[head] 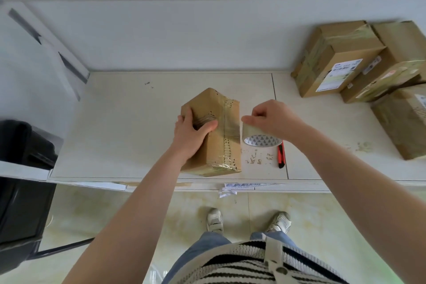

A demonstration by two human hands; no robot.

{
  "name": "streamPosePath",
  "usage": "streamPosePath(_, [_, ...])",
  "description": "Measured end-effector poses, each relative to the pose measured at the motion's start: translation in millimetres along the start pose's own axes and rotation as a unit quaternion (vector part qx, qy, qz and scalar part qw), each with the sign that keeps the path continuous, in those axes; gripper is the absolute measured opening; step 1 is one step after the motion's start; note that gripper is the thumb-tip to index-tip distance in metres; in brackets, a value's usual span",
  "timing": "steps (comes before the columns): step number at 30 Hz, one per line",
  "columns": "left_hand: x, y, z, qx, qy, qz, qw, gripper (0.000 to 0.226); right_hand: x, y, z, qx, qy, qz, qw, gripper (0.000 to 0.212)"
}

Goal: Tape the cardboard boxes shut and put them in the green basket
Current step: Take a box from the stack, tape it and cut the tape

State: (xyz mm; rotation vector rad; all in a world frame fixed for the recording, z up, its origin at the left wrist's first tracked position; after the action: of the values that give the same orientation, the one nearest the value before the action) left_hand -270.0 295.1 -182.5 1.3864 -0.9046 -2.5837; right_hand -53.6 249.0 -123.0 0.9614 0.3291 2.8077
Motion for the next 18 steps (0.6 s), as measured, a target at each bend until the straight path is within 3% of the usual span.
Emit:
streamPosePath(3, [1, 0, -12, 0.046, 0.088, 0.009, 0.995, 0.084, 7, -3, 12, -0.028, 0.008, 0.002, 1.0, 0.041])
streamPosePath(6, [3, -5, -27, 0.119, 0.19, 0.012, 0.974, 0.029, 15, -6, 16, -0.025, 0.024, 0.002, 0.999, 0.038])
streamPosePath(9, [1, -7, -30, 0.157, 0.235, 0.029, 0.959, 0.032, 25, -11, 15, -0.033, 0.053, 0.0, 0.998, 0.037])
streamPosePath(13, [-4, -2, -34, 0.168, 0.211, 0.053, 0.961, 0.068, 36, -17, 7, -0.023, 0.1, 0.0, 0.995, 0.03])
streamPosePath(18, [16, -4, -22, 0.144, 0.271, 0.082, 0.948, 0.047, 44, -16, 7, 0.02, 0.045, 0.028, 0.998, 0.045])
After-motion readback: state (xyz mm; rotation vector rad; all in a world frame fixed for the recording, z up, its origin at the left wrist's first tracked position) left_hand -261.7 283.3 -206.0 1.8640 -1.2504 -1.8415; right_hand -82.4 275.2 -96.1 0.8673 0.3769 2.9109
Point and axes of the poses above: each hand's wrist, its own y-axis away from the middle knuckle, its own z-axis out of the back of the hand, x = y × z, the point moved 8 cm from there along -y, towards the middle knuckle, and after that the axes turned 6 degrees about z, right-handed, at the moved point
